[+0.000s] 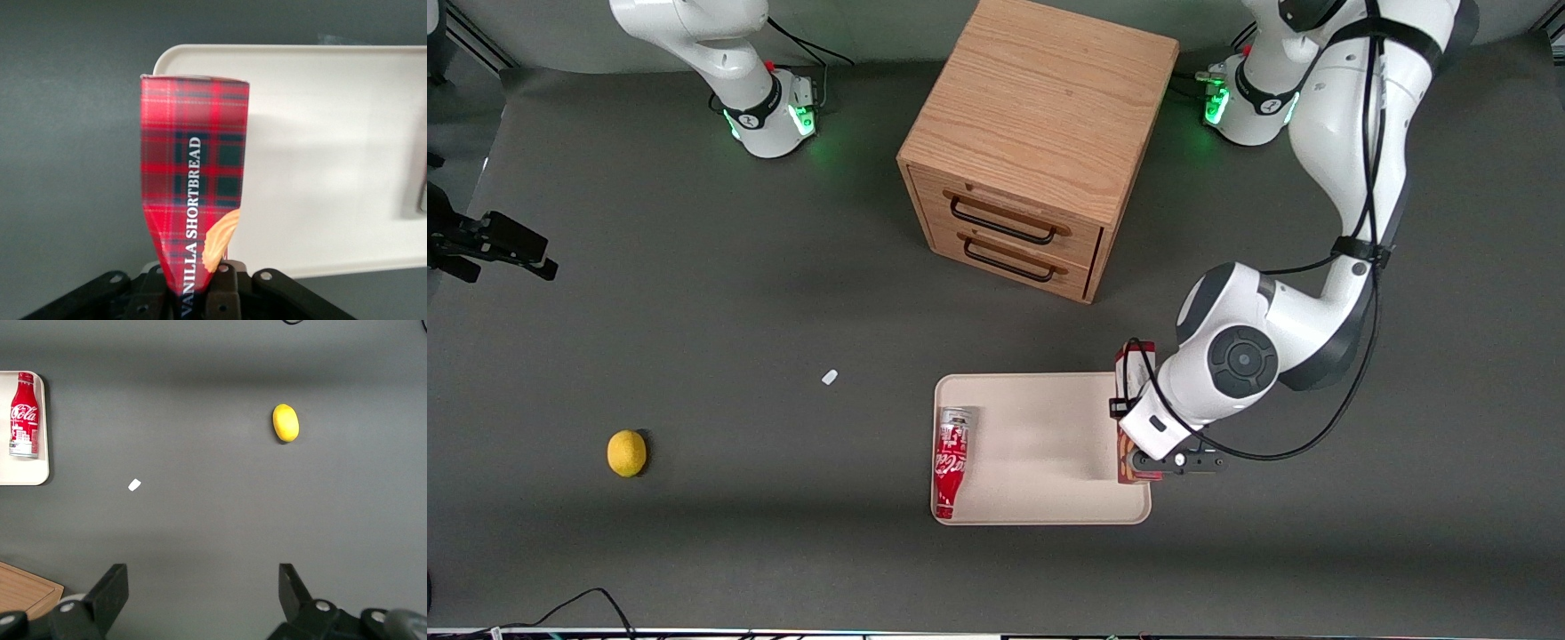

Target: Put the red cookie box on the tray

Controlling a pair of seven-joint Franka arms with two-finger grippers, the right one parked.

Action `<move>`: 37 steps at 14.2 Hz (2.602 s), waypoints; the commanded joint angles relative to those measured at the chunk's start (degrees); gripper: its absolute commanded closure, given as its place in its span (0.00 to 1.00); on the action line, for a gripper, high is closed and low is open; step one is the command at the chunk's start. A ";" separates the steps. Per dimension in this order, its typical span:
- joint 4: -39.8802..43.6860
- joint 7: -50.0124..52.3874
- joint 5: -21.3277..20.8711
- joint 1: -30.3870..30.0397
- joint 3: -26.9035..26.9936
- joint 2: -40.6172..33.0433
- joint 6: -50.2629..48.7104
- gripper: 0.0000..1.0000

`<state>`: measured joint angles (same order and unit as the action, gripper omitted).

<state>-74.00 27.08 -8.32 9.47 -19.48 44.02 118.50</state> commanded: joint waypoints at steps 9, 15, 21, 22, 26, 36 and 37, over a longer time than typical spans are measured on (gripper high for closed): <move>2.37 3.32 -1.43 4.59 5.07 5.81 6.40 1.00; 2.19 3.77 -1.69 4.59 5.33 6.25 6.40 0.94; 0.96 4.99 -5.83 4.59 5.24 5.64 8.95 0.00; 0.96 5.52 -5.74 4.59 5.24 5.55 9.03 0.00; 0.96 5.35 -5.30 4.33 5.24 3.71 8.51 0.00; -14.75 4.38 4.27 -6.10 3.49 -22.89 0.09 0.00; -16.08 3.60 4.89 -7.96 2.96 -25.97 -2.80 0.00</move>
<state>-80.89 31.27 -5.10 5.51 -15.20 27.69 118.64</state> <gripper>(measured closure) 0.000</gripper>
